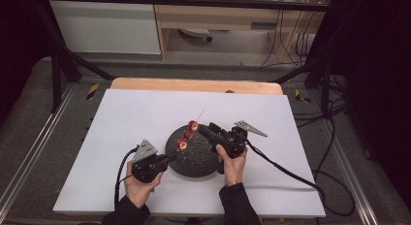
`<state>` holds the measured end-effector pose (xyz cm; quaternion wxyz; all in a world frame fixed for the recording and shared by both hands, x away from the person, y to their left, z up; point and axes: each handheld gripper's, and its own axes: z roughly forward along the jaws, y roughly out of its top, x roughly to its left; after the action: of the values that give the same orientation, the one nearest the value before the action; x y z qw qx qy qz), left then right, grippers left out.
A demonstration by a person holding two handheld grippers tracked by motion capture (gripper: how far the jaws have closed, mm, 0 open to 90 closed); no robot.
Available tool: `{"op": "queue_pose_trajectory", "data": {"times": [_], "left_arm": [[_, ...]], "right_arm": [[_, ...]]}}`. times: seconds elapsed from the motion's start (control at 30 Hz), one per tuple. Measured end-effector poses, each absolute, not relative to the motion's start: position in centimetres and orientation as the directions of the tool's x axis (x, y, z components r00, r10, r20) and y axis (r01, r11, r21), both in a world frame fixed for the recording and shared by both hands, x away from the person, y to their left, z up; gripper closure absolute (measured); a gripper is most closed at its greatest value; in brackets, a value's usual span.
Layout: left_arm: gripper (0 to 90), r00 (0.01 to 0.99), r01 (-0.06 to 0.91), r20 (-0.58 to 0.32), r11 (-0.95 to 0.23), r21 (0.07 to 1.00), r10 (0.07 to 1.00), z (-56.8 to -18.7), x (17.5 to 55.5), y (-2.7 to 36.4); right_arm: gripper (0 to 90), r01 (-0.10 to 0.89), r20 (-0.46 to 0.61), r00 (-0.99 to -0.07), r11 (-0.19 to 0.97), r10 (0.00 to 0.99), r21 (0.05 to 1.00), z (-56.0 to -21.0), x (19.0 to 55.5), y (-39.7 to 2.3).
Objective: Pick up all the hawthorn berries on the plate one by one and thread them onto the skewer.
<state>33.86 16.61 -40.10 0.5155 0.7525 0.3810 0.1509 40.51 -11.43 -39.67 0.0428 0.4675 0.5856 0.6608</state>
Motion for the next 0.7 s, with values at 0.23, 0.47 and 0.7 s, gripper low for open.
{"op": "queue_pose_trajectory", "data": {"times": [0.23,0.47,0.7], "left_arm": [[88.0,0.669,0.419,-0.159,-0.191,0.888,0.727,-40.0,33.8,17.2],[88.0,0.671,0.423,-0.15,-0.209,0.881,0.726,-39.9,33.7,17.8],[88.0,0.675,0.427,-0.137,-0.231,0.874,0.725,-39.6,33.7,18.5]], "right_arm": [[12.5,0.519,0.448,-0.574,-0.119,0.685,0.846,-40.0,40.6,-12.8],[4.9,0.541,0.329,-0.596,0.064,0.732,0.839,-40.9,40.4,-14.0],[1.4,0.544,0.225,-0.627,0.213,0.746,0.811,-41.5,39.9,-15.9]]}}
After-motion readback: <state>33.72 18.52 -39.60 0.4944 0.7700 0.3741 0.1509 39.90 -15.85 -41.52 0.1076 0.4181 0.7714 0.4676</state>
